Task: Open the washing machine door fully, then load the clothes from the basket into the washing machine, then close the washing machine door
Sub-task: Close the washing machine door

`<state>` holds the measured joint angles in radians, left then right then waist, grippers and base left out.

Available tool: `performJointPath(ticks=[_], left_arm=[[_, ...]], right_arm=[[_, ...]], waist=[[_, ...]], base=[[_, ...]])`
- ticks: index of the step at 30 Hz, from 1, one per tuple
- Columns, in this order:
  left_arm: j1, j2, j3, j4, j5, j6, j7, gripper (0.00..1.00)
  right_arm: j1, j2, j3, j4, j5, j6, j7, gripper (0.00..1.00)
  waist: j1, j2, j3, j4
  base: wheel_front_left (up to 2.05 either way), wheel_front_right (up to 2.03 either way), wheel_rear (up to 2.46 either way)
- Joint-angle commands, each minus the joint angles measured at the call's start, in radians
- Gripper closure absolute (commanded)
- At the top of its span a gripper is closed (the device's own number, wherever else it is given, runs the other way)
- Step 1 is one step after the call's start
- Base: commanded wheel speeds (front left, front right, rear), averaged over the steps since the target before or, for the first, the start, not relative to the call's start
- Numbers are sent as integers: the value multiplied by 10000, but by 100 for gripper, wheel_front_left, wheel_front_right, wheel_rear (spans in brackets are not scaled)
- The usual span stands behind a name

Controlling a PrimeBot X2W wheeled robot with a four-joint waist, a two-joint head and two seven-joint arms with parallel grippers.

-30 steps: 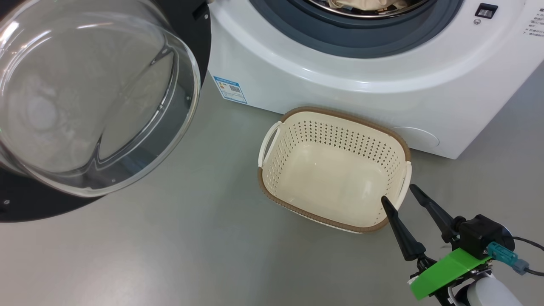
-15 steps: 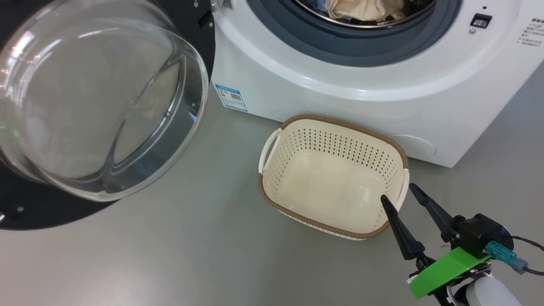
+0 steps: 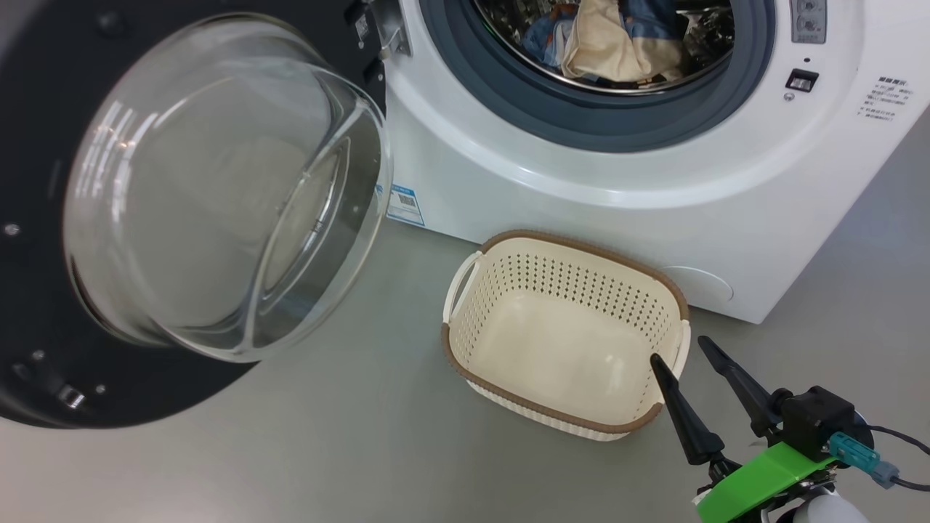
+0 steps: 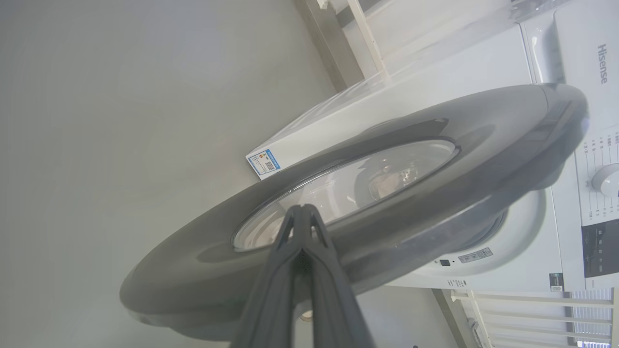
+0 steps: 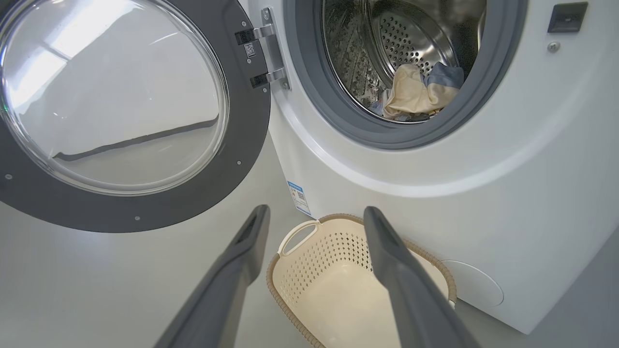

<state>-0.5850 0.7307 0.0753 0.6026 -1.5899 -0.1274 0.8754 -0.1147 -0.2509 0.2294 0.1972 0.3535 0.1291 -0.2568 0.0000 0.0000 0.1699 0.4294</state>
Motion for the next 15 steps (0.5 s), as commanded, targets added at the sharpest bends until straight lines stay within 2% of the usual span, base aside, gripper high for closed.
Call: performJointPath(ticks=[1, 15], left_arm=[[37, 569, 226, -423, -90, -32, 267, 100], [1263, 253, 263, -3224, -732, -33, 1871, 100]], right_arm=[[95, 5, 142, -235, -35, 16, -49, 0], [604, 98, -289, -307, -47, 16, -49, 0]], waist=[[0, 0, -89, 9], [0, 0, -674, -4]], base=[[0, 0, 0], [0, 0, 0]])
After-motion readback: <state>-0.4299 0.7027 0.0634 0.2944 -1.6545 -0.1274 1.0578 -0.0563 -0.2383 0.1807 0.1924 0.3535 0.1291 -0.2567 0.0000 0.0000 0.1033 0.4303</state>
